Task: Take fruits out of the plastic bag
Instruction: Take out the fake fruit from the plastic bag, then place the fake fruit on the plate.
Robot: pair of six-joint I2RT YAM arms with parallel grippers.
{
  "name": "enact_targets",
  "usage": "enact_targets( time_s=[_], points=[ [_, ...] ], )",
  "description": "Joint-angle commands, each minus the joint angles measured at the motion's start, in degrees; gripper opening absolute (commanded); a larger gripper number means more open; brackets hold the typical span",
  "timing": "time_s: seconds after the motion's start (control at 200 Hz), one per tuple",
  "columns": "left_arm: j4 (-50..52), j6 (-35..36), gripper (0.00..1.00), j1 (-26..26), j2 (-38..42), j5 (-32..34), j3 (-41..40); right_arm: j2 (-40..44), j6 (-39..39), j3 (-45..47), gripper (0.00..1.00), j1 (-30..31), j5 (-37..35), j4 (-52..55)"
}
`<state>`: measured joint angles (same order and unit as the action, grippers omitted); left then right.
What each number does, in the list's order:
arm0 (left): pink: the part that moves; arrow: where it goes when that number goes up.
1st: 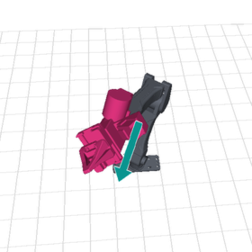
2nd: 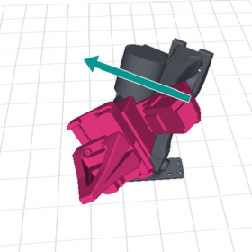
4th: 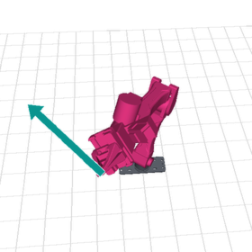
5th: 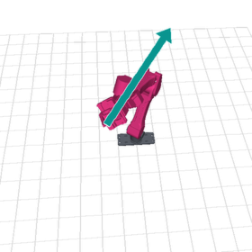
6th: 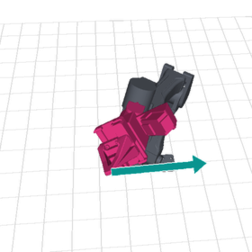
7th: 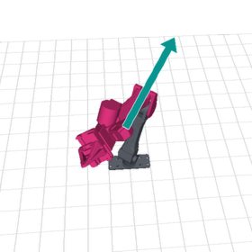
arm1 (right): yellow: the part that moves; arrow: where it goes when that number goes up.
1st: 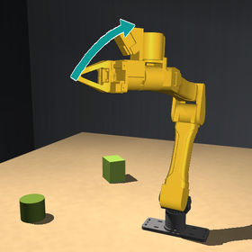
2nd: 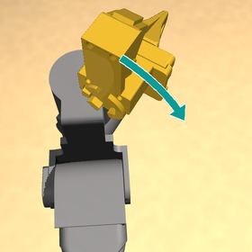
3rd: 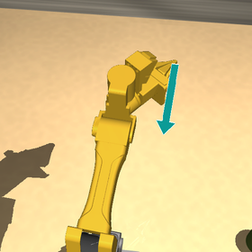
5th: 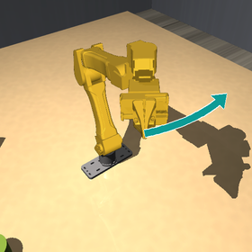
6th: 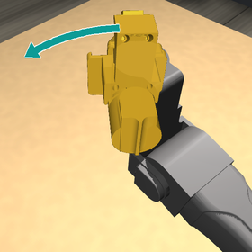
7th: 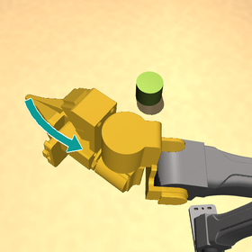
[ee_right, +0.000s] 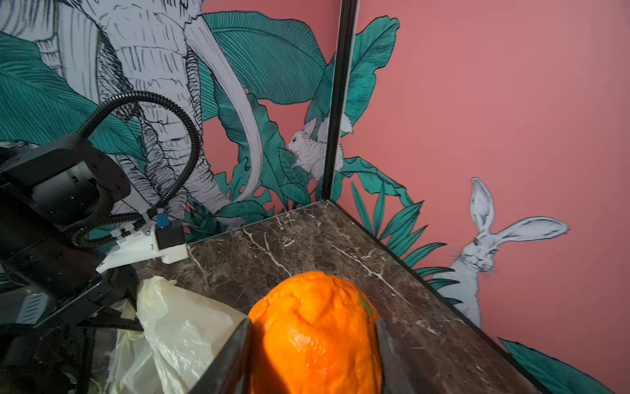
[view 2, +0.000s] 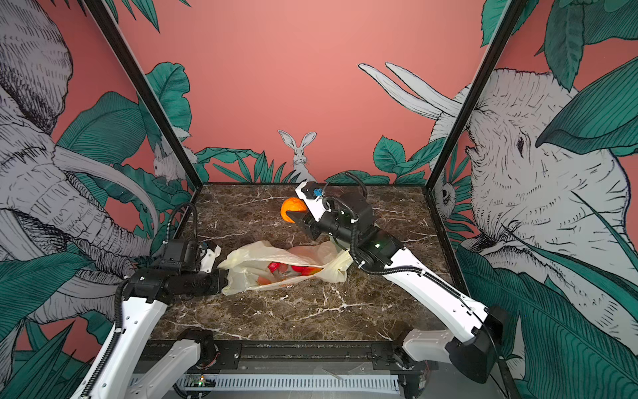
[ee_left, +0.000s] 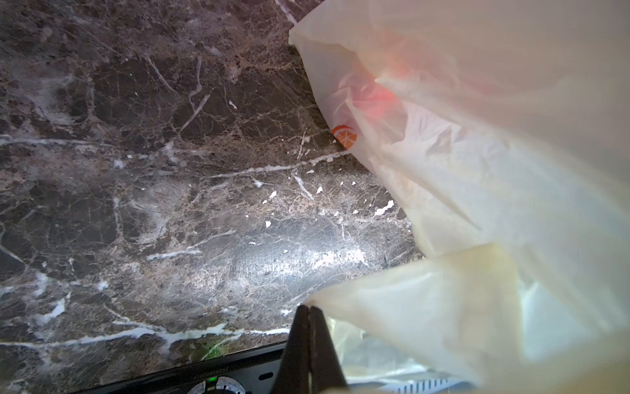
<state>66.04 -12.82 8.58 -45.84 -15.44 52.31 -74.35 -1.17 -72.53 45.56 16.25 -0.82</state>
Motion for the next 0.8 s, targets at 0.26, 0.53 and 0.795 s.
enact_targets(
  time_s=[0.26, 0.53, 0.795],
  points=[
    [0.5, 0.4, 0.00, 0.1, 0.5, 2.0, 1.4, -14.9, 14.1, -10.4, 0.31, 0.2, 9.0, -24.6],
    [-3.0, -0.4, 0.00, 0.2, -0.9, 5.0, 5.2, -18.0, 3.5, -21.7, 0.32, -0.2, 0.6, -10.1],
    [-14.9, 2.9, 0.00, 0.2, -0.7, -11.7, 3.6, -7.7, -2.2, -13.0, 0.36, -9.1, -11.8, 10.4]
  ],
)
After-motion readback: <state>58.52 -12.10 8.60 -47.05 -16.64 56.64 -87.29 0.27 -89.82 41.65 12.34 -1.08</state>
